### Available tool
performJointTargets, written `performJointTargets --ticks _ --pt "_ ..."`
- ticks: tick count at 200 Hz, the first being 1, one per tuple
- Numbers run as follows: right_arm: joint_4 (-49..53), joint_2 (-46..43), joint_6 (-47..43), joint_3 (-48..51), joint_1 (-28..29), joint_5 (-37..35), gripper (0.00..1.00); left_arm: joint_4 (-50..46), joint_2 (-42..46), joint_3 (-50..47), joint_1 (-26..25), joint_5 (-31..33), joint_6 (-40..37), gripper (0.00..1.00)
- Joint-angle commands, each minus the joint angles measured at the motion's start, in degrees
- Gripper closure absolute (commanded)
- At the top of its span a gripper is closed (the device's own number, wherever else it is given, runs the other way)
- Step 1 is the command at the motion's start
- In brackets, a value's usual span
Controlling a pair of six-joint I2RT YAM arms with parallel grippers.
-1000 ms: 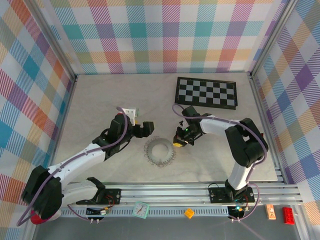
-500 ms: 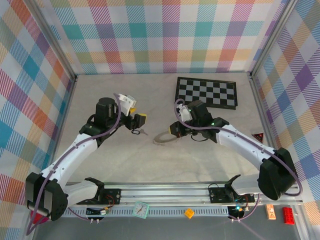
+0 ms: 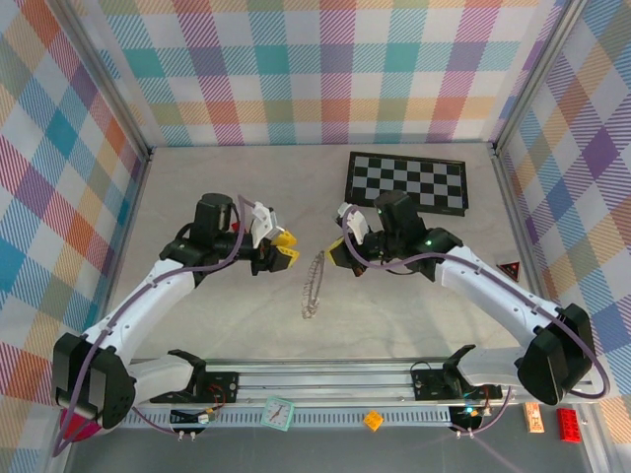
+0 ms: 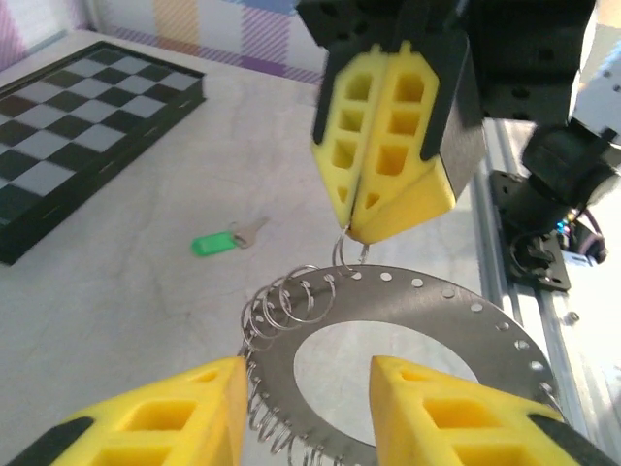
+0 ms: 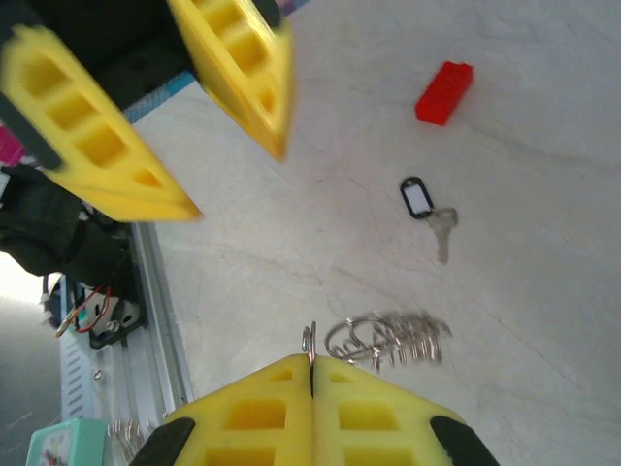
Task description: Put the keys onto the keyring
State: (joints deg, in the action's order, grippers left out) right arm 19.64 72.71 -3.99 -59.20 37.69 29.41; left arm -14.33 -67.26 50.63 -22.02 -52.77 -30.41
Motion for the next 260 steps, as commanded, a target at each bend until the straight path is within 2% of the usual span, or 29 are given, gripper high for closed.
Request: performJointTargets --ticks 1,109,148,211,260 --pt "2.19 1.31 -5.43 -3.15 1.07 4.27 1.00 -3.71 -1.30 1.34 -1.30 -6.02 -4.85 0.65" --pt "3.03 4.94 -10.16 -6.47 5.36 3.35 1.00 -7.68 -3.93 2.02 -2.94 -9.29 -8.35 0.68" --pt "3.24 5.69 -10.64 -7.03 5.99 3.59 1.00 -8.17 -4.39 2.28 -3.03 -9.54 -8.67 0.73" --pt "3.65 6.13 -11.13 -7.42 6.64 4.87 1.00 -8.78 -4.90 2.37 -3.12 -8.94 -9.14 0.74" --pt "2.80 6.99 -10.96 -8.09 7.21 4.51 1.00 -9.72 -5.33 2.99 -3.47 -10.08 -9.64 0.81"
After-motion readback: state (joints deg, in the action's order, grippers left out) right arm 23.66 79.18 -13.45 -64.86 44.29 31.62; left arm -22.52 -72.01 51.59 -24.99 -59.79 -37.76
